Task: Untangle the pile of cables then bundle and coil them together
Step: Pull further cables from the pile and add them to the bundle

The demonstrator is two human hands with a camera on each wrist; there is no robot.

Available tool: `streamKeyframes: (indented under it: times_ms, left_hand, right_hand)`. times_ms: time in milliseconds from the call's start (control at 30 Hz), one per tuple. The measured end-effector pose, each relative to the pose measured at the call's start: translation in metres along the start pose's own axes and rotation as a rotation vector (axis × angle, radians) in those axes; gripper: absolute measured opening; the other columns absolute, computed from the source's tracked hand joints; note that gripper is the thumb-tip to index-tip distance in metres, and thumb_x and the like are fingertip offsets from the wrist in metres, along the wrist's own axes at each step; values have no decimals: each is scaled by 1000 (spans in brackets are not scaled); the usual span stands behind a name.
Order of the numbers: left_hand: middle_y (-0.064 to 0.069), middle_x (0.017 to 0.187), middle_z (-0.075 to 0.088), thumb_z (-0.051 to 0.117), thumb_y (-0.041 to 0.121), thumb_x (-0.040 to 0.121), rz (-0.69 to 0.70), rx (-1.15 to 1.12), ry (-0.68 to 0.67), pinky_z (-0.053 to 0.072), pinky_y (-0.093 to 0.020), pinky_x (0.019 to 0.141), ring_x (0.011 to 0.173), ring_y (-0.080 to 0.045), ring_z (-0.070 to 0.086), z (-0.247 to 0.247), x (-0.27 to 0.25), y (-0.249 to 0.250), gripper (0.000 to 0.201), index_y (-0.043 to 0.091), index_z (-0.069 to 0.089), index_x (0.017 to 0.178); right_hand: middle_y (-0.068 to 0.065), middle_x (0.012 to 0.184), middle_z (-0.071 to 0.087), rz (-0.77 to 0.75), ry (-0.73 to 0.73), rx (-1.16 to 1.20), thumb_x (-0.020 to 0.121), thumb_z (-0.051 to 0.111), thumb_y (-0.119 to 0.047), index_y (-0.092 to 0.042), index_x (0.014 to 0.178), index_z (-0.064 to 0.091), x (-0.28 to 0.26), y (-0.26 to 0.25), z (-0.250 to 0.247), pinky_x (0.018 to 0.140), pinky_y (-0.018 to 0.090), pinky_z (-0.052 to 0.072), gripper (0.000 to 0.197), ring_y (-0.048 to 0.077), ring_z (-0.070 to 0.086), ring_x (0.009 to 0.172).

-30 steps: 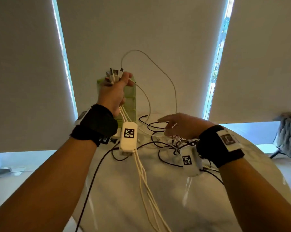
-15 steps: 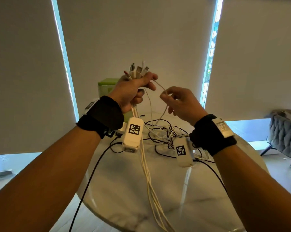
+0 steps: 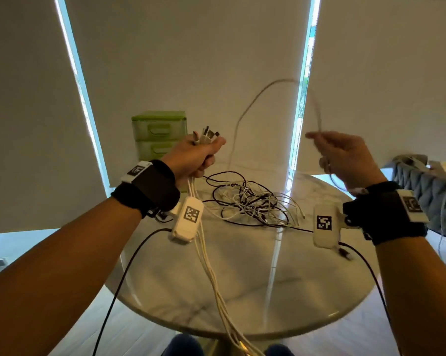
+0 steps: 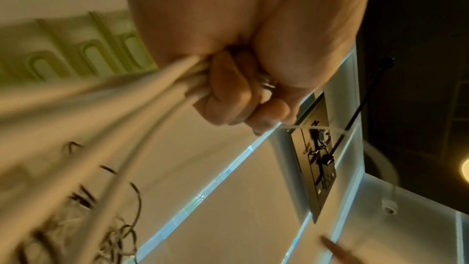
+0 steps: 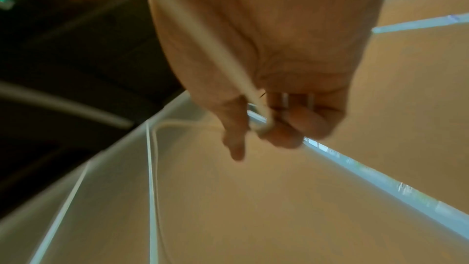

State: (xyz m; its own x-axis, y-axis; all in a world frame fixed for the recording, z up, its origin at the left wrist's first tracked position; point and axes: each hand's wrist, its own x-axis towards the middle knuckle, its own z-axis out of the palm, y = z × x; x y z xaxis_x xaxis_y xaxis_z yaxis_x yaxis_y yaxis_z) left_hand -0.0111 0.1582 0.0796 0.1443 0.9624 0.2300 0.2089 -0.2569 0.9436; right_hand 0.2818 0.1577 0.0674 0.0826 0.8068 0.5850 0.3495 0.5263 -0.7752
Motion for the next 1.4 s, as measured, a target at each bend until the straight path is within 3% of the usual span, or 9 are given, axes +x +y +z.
streamKeyframes:
  times_ms: [100,167,333,400,500,700,933,1167,1400]
  left_hand:
    - [6,54,41,47,34,100,61,25,-47,24,-19,40,46,-6,30,12,0,13,30,11,66,106]
    - [6,52,41,47,35,100,98,4,-33,25,-20,42,47,-7,31,21,1,17,31,11,65,93]
    - [5,48,36,41,38,101,185,-83,-74,27,-20,41,43,-8,28,38,-2,27,36,13,60,85]
    - [5,47,35,37,39,102,230,-134,-143,28,-20,40,42,-8,27,46,-5,34,36,14,58,87]
    - [4,47,36,34,41,102,291,-175,-166,32,-21,41,44,-10,30,51,-7,48,37,16,57,87]
    - [6,48,29,30,47,102,254,-403,-188,26,-18,36,41,-6,25,21,-5,63,38,20,52,85]
    - [9,41,24,26,45,102,189,-429,-69,16,-14,31,34,-1,19,-38,-1,66,37,23,48,81]
    - [10,49,30,43,33,100,-65,120,-284,22,-17,35,41,-5,23,3,-1,12,31,16,62,118]
    - [5,48,28,48,27,98,-167,86,-531,15,-23,41,41,-8,20,67,-20,-19,25,16,70,103]
  right_hand:
    - [8,109,62,123,-260,-591,91,61,-9,-18,134,56,-8,12,0,85,28,41,45,25,58,95]
    - [8,123,55,137,-262,-625,89,58,-2,-20,139,50,-13,11,5,87,22,36,54,19,53,102]
    - [-5,93,61,-47,-290,-182,89,67,-24,-25,121,62,-30,-26,31,69,16,42,33,10,61,81]
    - [-2,105,62,-47,-465,-75,78,69,-45,-26,132,54,-39,-48,46,73,21,48,59,10,64,89]
    - [-3,107,63,11,-604,-134,74,69,-51,-28,134,48,-43,-58,60,85,32,50,67,14,63,96]
    - [-12,60,54,190,-1014,-289,86,61,-53,-24,88,70,-51,-34,67,62,24,39,31,9,47,59]
    - [-16,41,49,301,-861,-771,92,57,-45,-23,78,70,-44,8,36,52,19,31,29,6,39,53]
    - [7,72,62,293,-485,87,101,44,-32,-6,85,65,-38,4,33,55,23,48,37,21,60,68]
    - [8,74,58,117,-347,193,102,42,-29,-10,77,59,-42,-26,23,53,23,44,36,19,59,62]
